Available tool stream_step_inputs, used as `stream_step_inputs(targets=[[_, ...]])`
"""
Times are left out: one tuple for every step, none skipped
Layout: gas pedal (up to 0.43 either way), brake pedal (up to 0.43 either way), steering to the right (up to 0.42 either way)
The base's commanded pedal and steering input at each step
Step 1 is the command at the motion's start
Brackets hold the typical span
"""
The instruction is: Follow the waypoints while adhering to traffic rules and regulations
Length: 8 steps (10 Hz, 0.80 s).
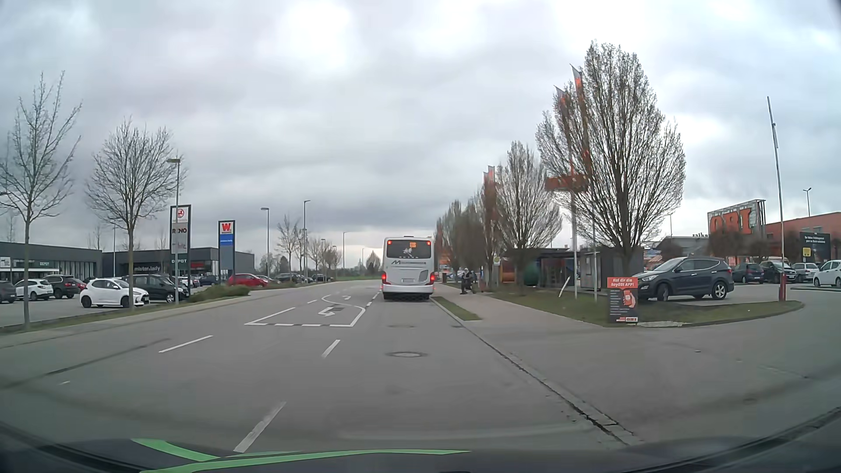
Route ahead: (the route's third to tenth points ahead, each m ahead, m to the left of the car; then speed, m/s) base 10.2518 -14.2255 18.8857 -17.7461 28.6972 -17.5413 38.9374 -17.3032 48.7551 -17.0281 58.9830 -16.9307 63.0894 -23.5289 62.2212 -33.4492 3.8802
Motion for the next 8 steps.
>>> stream_step_inputs(targets=[[0.000, 0.201, 0.217], [0.000, 0.195, 0.271], [0.000, 0.195, 0.332], [0.000, 0.183, 0.369], [0.000, 0.171, 0.401], [0.000, 0.159, 0.419], [0.000, 0.140, 0.434], [0.000, 0.091, 0.447]])
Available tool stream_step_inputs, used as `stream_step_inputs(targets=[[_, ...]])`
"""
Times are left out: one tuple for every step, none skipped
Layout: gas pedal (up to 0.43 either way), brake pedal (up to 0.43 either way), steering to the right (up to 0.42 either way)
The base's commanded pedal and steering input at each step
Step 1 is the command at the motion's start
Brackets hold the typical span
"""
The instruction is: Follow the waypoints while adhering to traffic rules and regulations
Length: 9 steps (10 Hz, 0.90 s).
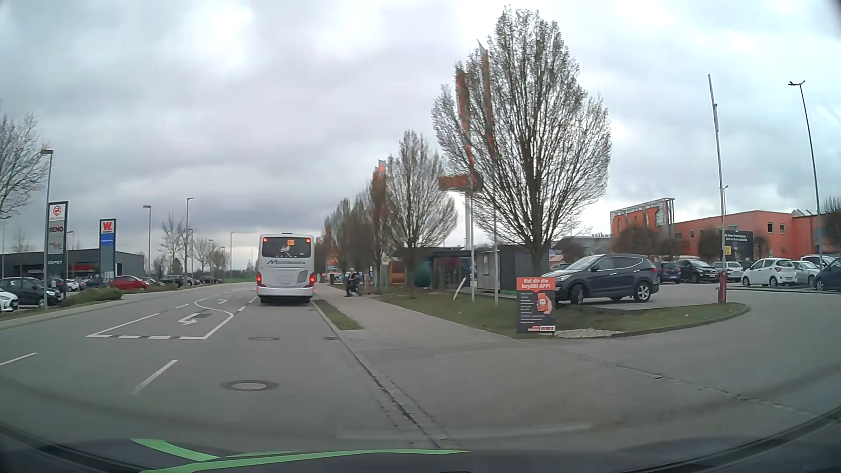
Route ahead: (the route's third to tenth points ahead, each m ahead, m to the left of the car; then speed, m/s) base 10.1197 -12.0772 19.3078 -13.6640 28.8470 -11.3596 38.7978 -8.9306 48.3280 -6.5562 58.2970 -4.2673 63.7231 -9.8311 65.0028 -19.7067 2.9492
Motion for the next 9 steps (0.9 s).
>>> stream_step_inputs(targets=[[0.000, 0.000, 0.470], [0.000, 0.000, 0.505], [0.000, 0.000, 0.525], [0.000, 0.000, 0.537], [0.000, 0.000, 0.545], [0.000, 0.000, 0.551], [0.000, 0.000, 0.562], [0.000, 0.000, 0.576], [0.000, 0.000, 0.591]])
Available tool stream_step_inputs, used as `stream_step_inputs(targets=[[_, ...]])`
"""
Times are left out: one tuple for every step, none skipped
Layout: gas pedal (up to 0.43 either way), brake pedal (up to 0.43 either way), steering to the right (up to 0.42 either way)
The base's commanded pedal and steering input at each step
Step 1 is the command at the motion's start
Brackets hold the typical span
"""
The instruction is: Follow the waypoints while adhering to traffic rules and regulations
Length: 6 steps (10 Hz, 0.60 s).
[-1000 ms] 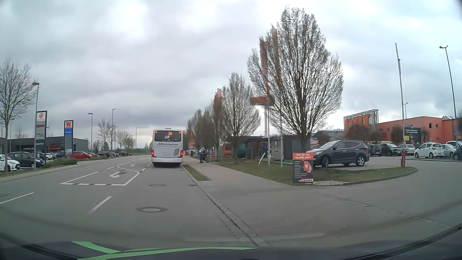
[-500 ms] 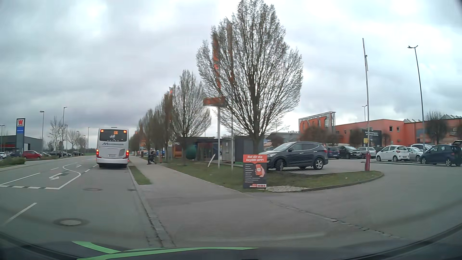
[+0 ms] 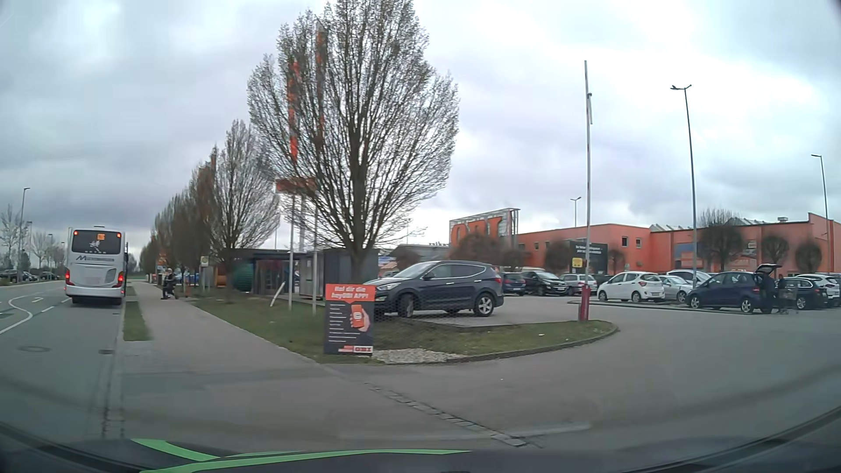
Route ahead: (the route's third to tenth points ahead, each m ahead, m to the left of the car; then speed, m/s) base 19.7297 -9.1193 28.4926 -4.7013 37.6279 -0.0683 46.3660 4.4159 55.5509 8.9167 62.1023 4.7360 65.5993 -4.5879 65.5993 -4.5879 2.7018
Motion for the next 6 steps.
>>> stream_step_inputs(targets=[[0.000, 0.000, 0.607], [0.000, 0.000, 0.612], [0.000, 0.000, 0.610], [0.000, 0.000, 0.610], [0.008, 0.000, 0.610], [0.008, 0.000, 0.609]])
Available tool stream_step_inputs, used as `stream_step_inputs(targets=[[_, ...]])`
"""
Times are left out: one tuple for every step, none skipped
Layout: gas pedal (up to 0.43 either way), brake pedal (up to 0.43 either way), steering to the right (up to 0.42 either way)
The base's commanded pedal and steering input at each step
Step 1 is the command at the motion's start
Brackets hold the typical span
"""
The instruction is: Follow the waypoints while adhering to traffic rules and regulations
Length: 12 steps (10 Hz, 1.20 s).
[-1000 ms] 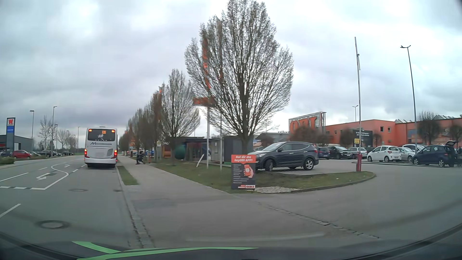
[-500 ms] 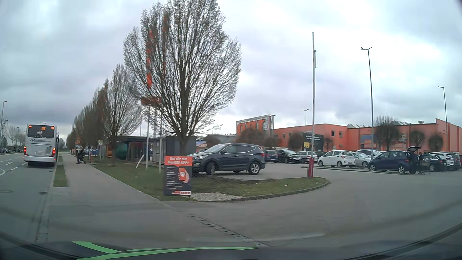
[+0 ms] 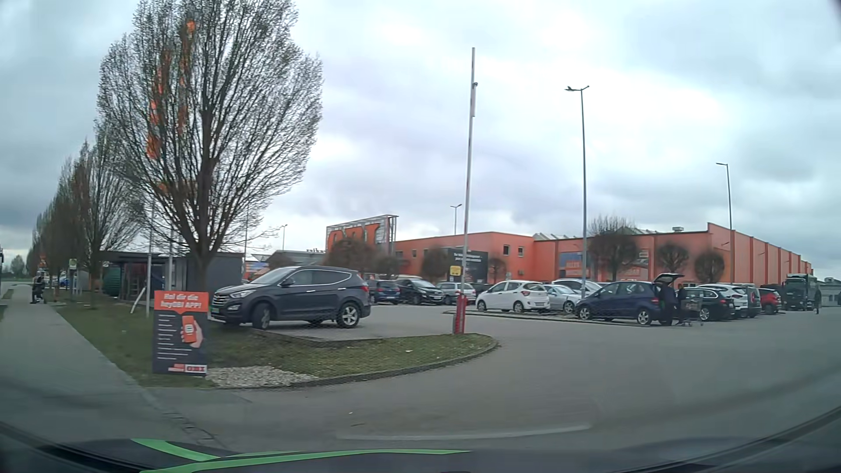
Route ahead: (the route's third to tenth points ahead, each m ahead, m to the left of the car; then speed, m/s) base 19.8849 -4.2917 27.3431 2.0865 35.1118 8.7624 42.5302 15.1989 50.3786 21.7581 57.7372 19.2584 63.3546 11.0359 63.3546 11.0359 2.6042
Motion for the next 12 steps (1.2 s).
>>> stream_step_inputs(targets=[[0.020, 0.000, 0.607], [0.020, 0.000, 0.604], [0.020, 0.000, 0.598], [0.020, 0.000, 0.590], [0.020, 0.000, 0.581], [0.028, 0.000, 0.561], [0.028, 0.000, 0.538], [0.047, 0.000, 0.515], [0.047, 0.000, 0.496], [0.059, 0.000, 0.468], [0.079, 0.000, 0.443], [0.079, 0.000, 0.419]])
